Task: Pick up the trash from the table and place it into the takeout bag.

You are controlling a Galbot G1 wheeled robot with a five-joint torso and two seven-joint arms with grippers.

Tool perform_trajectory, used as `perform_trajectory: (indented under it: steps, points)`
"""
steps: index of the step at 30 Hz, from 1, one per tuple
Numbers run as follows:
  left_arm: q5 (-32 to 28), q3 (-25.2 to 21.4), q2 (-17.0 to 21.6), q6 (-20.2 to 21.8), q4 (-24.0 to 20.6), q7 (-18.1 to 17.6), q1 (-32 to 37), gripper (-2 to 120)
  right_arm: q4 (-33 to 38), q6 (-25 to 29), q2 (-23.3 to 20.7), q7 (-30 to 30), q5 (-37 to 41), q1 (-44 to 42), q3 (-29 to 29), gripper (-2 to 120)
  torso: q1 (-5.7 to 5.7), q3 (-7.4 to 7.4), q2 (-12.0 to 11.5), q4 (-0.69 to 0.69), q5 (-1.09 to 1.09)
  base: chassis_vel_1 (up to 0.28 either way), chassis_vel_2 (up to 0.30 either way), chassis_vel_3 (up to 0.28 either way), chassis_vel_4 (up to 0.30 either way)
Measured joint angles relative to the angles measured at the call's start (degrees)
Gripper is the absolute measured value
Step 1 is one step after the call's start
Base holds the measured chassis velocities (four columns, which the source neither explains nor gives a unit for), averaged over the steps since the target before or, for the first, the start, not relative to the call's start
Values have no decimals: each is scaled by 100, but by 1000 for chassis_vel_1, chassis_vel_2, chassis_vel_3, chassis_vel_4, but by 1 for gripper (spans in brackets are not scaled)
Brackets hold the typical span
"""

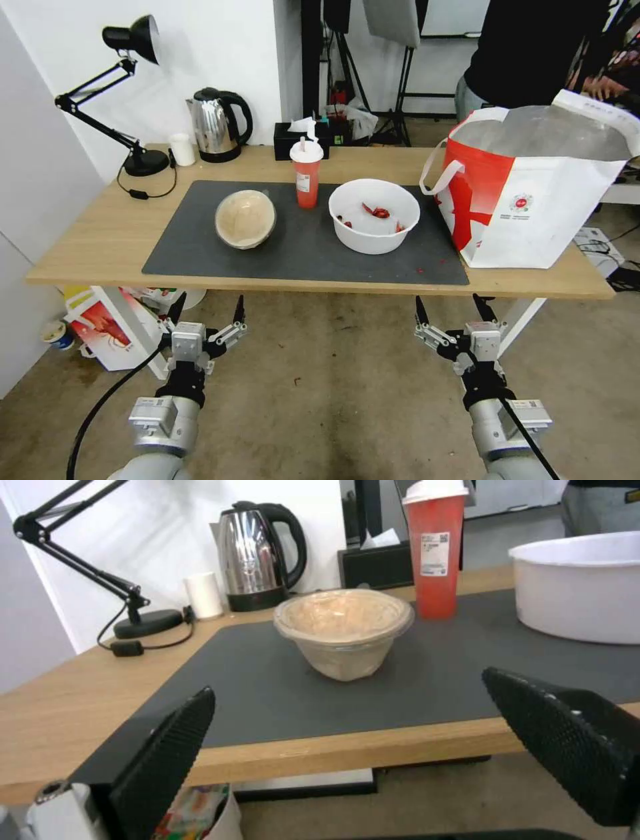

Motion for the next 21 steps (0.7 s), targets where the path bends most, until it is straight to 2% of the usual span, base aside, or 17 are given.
perform_trajectory:
  steps: [19, 20, 21]
  points:
    - [0, 0, 2, 0, 0, 0, 0, 100, -5, 8, -88, -3, 4, 68, -27, 100, 0, 0, 0, -2, 0, 0, 0, 0, 0]
    - [0, 0, -1, 0, 0, -1, 2, 100, -6, 16, -122, -4, 6, 99, -36, 100, 0, 0, 0, 2, 0, 0, 0, 0, 0]
    - [0, 0, 0, 0, 0, -1, 0, 100, -14, 26, -207, -10, 14, 167, -68, 100, 0, 0, 0, -5, 2, 0, 0, 0, 0]
